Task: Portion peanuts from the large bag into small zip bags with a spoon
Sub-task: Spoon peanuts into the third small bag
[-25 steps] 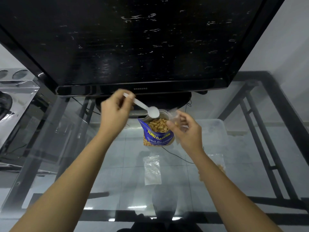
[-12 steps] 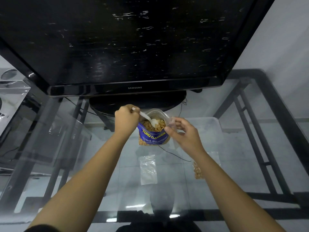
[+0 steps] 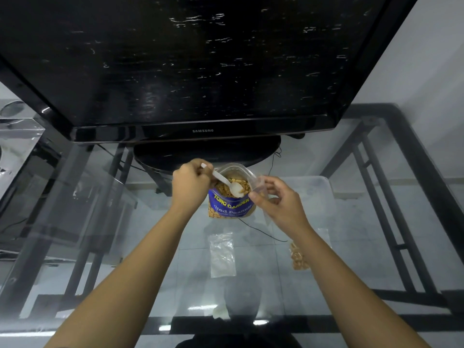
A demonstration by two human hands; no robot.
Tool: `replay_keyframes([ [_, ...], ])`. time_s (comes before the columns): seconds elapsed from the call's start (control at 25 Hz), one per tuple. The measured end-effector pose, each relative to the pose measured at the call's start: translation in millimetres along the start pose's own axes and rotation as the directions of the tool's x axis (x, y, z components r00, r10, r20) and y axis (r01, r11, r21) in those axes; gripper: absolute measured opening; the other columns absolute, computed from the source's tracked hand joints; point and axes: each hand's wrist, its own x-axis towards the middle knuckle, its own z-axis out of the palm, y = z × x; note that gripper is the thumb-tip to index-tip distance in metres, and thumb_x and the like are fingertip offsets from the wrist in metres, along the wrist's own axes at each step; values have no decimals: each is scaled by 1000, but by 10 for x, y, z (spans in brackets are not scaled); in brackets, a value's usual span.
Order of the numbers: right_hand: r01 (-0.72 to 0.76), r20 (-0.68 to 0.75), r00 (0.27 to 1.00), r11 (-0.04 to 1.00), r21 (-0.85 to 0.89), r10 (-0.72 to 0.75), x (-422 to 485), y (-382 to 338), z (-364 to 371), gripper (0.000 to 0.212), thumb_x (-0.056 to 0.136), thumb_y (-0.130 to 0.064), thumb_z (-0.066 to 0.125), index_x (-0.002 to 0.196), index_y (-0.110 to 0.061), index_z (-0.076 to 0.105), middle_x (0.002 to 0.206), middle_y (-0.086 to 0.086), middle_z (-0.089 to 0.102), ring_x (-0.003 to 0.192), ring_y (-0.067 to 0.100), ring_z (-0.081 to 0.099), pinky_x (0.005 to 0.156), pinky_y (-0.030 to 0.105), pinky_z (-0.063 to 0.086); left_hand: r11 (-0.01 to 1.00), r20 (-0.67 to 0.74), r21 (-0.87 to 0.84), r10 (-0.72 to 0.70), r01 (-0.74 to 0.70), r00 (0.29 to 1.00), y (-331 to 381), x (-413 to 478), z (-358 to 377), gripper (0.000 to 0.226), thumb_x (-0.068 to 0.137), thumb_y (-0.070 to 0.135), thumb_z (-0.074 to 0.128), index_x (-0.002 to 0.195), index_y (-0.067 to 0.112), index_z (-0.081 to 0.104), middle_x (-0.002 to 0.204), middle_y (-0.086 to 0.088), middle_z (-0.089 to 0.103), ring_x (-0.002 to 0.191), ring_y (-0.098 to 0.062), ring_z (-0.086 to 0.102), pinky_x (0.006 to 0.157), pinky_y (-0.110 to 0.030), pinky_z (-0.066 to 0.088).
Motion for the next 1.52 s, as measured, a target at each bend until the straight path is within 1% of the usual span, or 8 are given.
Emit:
replay_keyframes([
  [0.08,23,-8,1000,999,-42,-23,-4,1,-10,47,76,-33,73,118,-20,56,109,-9,63,102,1,57,69,8,48,920,-36,291,286,-264,958,73,-63,7,18,92,18,50,91,7,65,68,-11,65,61,-29,59,58,-32,44],
  [0.16,29,-8,1000,997,-66,-30,-3,2,-24,49,76,-33,73,119,-19,56,110,-7,63,102,2,57,68,7,47,858,59,363,367,-363,928,138,-133,60,20,93,18,48,93,6,64,68,-13,64,59,-29,58,55,-28,38],
  [0.28,13,1,1000,997,-70,-13,2,5,-20,50,77,-33,72,122,-19,54,113,-5,62,105,6,56,70,5,47,975,8,200,99,-99,995,85,-38,98,22,91,14,47,89,3,66,73,-11,66,59,-20,59,54,-25,46],
  [0.4,1,13,1000,997,-73,0,1,10,-9,50,78,-34,71,122,-19,53,115,-4,62,107,8,56,70,5,48,986,-31,1,-168,168,985,0,63,66,21,79,14,48,74,4,66,75,-19,70,71,-34,67,70,-45,57],
  [0.68,-3,20,1000,996,-87,5,4,-5,-19,51,78,-36,70,122,-20,53,115,-4,62,106,8,56,71,6,48,958,120,-146,-232,249,965,58,-5,69,16,94,12,48,87,9,62,67,-3,64,39,-2,59,53,-19,52],
  [0.96,-16,43,999,995,-95,20,2,-9,-39,52,79,-35,69,125,-19,51,119,-3,60,108,9,54,69,5,47,937,96,-209,-265,279,960,-8,-61,109,16,95,19,48,92,8,60,75,-3,61,69,-20,64,66,-33,54],
  [1.16,-7,44,999,996,-85,11,-4,-3,-51,52,78,-37,69,124,-20,51,118,-2,61,107,11,55,74,13,47,913,125,-257,-294,317,948,12,-76,109,14,96,18,45,91,12,58,75,-4,62,50,-8,58,52,-20,41],
  [1.52,42,-107,992,983,-180,-62,-2,-17,-203,53,74,-38,74,121,-20,57,108,-6,62,95,8,58,72,14,50,765,182,-469,-405,441,896,-136,85,-43,14,96,16,46,89,14,57,72,-2,63,63,-9,58,56,-23,41],
])
